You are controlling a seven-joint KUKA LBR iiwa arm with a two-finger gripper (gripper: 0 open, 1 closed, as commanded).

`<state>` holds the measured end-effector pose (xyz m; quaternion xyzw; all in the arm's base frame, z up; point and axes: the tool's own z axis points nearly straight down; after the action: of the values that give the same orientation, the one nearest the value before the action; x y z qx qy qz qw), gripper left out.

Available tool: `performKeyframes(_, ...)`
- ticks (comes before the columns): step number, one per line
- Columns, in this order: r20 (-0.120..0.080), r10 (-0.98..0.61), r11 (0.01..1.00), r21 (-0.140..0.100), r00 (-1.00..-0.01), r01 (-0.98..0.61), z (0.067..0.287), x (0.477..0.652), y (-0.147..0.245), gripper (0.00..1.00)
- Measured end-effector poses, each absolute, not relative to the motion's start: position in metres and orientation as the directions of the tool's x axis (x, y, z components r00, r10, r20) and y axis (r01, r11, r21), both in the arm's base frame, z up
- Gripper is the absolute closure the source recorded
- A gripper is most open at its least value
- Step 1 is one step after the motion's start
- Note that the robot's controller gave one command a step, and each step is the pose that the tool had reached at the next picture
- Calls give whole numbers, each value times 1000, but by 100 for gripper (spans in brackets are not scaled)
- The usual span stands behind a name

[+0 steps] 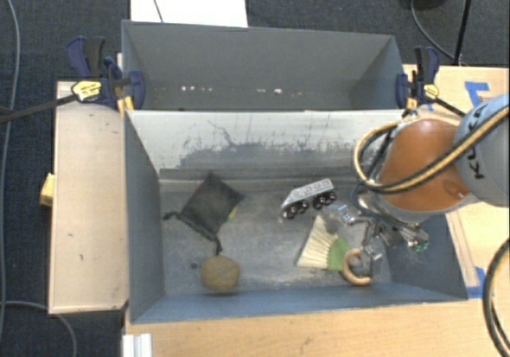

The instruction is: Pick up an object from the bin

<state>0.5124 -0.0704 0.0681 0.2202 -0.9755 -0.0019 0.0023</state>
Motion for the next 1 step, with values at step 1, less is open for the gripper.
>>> performKeyframes(1, 6, -379, 925, 7, -925, -379, 67, 527, -55, 0)
